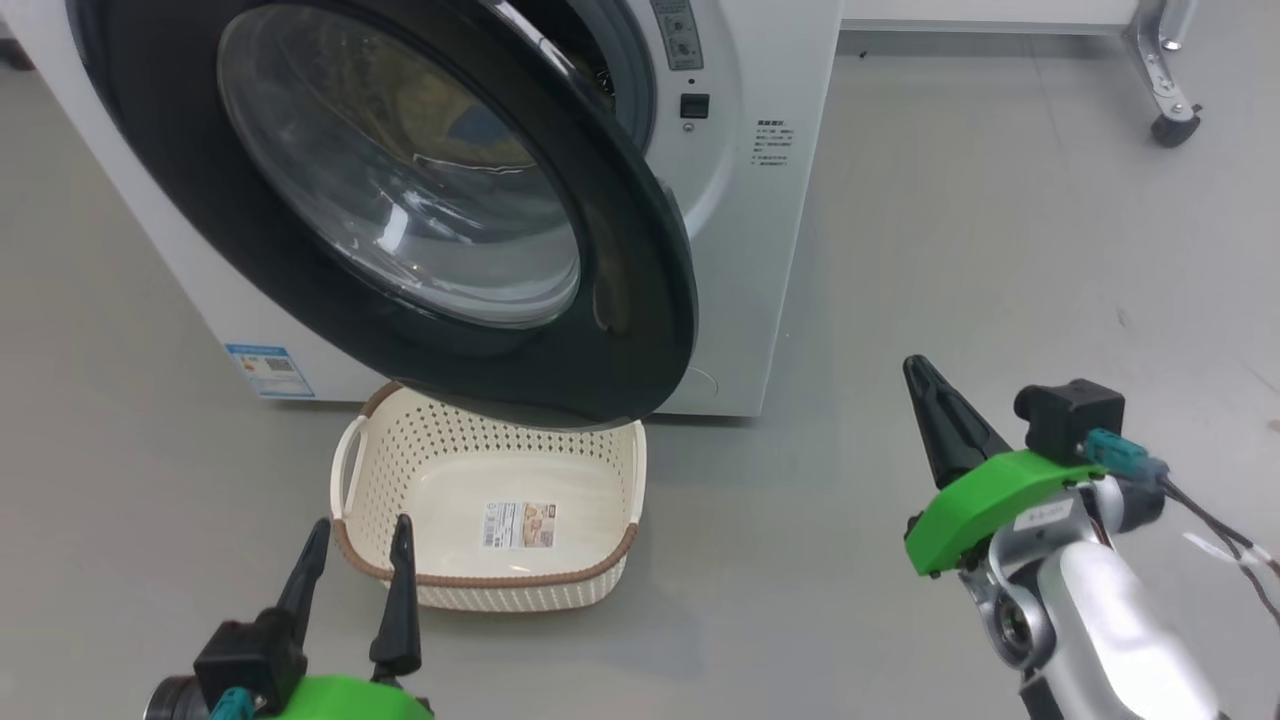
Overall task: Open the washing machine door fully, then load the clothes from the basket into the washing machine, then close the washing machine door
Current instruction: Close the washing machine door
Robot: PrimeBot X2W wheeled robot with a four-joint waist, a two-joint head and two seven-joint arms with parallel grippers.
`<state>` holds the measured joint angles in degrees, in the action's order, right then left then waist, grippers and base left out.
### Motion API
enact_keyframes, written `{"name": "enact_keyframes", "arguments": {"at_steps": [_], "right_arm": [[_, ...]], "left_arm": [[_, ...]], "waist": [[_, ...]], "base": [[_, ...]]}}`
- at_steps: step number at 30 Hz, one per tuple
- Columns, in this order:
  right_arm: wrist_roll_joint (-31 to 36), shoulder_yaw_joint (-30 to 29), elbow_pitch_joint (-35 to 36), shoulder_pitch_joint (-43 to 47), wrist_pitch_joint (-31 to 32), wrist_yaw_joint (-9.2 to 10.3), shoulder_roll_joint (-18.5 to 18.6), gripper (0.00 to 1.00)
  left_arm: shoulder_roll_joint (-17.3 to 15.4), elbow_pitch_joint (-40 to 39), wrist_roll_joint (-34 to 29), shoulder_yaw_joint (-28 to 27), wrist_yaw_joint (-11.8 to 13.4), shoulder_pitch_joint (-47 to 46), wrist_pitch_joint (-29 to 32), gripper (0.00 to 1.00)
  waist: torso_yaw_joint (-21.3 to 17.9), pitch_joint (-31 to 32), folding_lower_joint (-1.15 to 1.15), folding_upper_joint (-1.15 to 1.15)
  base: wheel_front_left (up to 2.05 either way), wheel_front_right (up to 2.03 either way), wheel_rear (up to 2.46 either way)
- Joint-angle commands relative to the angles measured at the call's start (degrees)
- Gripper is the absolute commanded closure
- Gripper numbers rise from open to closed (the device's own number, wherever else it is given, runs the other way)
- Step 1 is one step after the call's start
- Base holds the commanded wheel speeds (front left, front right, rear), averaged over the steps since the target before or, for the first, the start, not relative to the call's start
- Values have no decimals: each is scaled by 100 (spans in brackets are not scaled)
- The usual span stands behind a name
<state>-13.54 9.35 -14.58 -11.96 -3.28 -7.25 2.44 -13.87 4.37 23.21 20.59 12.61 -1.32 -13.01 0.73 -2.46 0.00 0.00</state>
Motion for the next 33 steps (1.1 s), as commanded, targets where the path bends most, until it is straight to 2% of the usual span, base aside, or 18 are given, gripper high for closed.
{"name": "enact_keyframes", "arguments": {"at_steps": [1, 14, 21, 27, 33], "right_arm": [[-62, 181, -9, -436, -109, -24, 43, 100], [-499, 747, -1964, -1766, -597, -24, 43, 100], [-892, 983, -2576, -2257, -936, -24, 43, 100], [-990, 932, -2404, -2604, -1096, -24, 43, 100], [-881, 996, -1514, -2834, -1153, -24, 43, 100]], "left_arm": [[-62, -120, 8, -176, -19, -319, -20, 0], [64, 103, -19, 116, -174, -542, -12, 0], [82, 203, -41, 232, -218, -618, -12, 0], [72, 223, -56, 289, -251, -690, -6, 0], [84, 190, -40, 306, -247, -737, -19, 0]], "waist": [[80, 6, 0, 0], [616, -25, 0, 0], [806, -34, 0, 0], [868, -39, 0, 0], [927, -13, 0, 0]], "base": [[0, 0, 0], [0, 0, 0], [0, 0, 0], [0, 0, 0], [0, 0, 0]]}}
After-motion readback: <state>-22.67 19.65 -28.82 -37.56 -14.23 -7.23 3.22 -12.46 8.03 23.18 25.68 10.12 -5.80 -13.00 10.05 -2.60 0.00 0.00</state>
